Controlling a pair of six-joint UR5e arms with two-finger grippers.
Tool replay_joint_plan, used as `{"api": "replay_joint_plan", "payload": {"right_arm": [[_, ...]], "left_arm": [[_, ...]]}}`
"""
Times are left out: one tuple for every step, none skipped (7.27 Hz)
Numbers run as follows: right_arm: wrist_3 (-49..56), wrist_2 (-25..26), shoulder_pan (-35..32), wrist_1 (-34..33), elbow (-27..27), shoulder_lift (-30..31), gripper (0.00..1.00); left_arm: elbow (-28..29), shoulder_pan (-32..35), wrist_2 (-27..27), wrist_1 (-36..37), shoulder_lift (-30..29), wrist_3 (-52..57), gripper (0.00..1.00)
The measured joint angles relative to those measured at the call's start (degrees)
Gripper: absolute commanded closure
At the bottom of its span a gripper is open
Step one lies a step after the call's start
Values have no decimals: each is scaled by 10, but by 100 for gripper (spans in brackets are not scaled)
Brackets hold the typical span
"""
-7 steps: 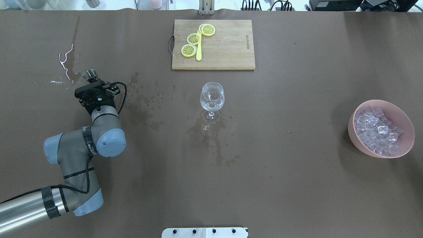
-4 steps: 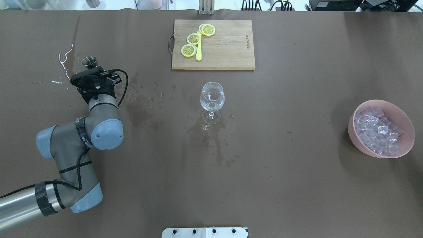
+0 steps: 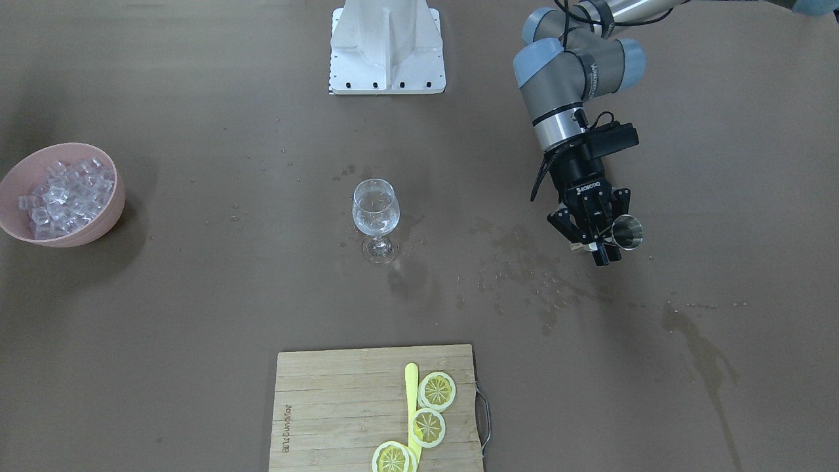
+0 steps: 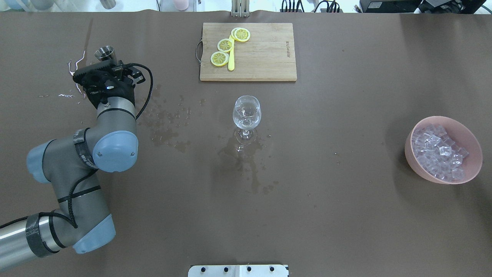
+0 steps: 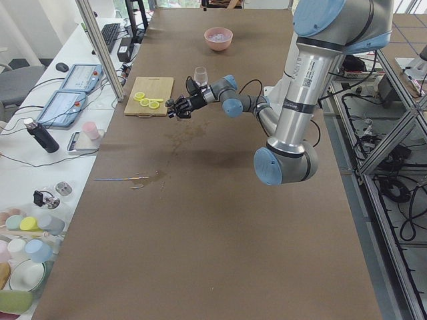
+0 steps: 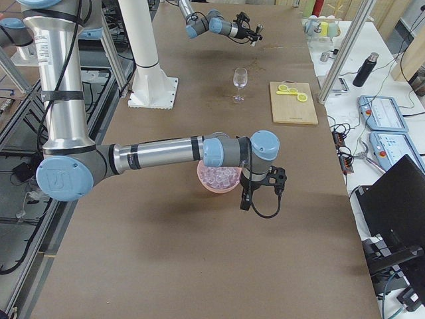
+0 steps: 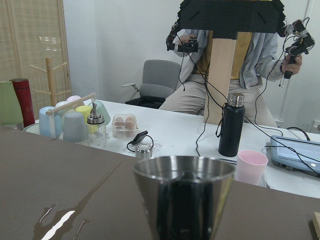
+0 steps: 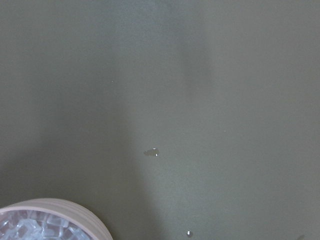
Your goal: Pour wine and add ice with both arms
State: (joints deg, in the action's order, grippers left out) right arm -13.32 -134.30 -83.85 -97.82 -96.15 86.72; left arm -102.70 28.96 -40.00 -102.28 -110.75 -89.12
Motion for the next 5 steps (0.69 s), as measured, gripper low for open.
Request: {"api": "replay_joint_plan", "payload": {"right_arm": [[0,0,0,0,0,0,0],[0,0,0,0,0,0,0],[0,-1,0,0,0,0,0],[-1,-2,0,0,0,0,0],[-1,-3,0,0,0,-1,0]], "left_arm": [[-1,-2,1,0,-3,8,100],[-1,-3,1,0,-8,24,100],[0,-4,2,-2,-17,39,100],[1,-6,1,-15,-26,46,100],[4,-7,-1,-53,-30,48,100]]}}
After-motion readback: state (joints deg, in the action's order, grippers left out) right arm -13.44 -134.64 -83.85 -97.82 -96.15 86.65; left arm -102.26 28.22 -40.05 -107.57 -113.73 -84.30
